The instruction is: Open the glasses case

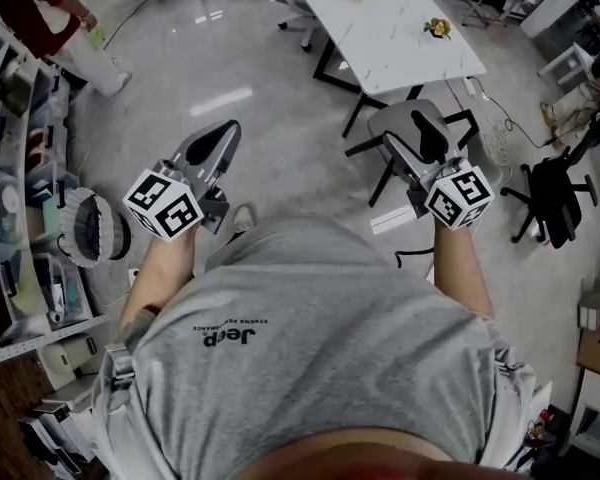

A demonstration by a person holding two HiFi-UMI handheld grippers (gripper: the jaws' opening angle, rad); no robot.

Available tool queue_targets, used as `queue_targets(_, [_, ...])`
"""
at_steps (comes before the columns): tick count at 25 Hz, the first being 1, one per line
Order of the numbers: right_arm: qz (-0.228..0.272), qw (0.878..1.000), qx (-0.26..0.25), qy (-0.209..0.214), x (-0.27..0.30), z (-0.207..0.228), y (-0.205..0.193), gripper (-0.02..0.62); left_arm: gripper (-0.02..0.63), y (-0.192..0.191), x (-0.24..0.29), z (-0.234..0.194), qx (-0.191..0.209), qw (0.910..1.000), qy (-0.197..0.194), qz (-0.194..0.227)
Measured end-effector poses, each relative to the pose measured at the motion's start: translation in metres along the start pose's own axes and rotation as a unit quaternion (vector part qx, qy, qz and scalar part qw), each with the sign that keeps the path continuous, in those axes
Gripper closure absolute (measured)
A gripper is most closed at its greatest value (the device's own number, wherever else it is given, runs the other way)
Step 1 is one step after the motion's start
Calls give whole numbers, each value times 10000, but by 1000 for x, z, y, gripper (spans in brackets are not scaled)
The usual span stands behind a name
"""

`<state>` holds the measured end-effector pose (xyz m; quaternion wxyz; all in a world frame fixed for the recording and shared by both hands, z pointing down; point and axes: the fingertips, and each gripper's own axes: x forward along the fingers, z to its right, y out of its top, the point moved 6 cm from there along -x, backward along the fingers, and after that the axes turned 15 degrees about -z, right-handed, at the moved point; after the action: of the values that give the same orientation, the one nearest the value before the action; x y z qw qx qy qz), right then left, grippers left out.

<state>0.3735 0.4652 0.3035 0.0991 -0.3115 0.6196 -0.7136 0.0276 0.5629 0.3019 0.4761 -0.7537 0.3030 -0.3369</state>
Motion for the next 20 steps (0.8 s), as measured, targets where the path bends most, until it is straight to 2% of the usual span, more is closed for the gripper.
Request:
queue_targets(4, [-158,9998,-6,-86,28,3,4,298,574,3,12,-31,-45,9998,-180,-40])
queue_targets(7, [-248,9993,-27,-273,56,8,12,298,574,11,24,-70,13,9994,-360,-13])
queue_targets(12, [-100,9982,66,-589,126,27,38,298,574,43,52,-162,65,9978,-660,48])
queue_targets(20, [61,9962,292,-817,278,38,115,298,574,124,92,-316,329,9921,-1189,-220])
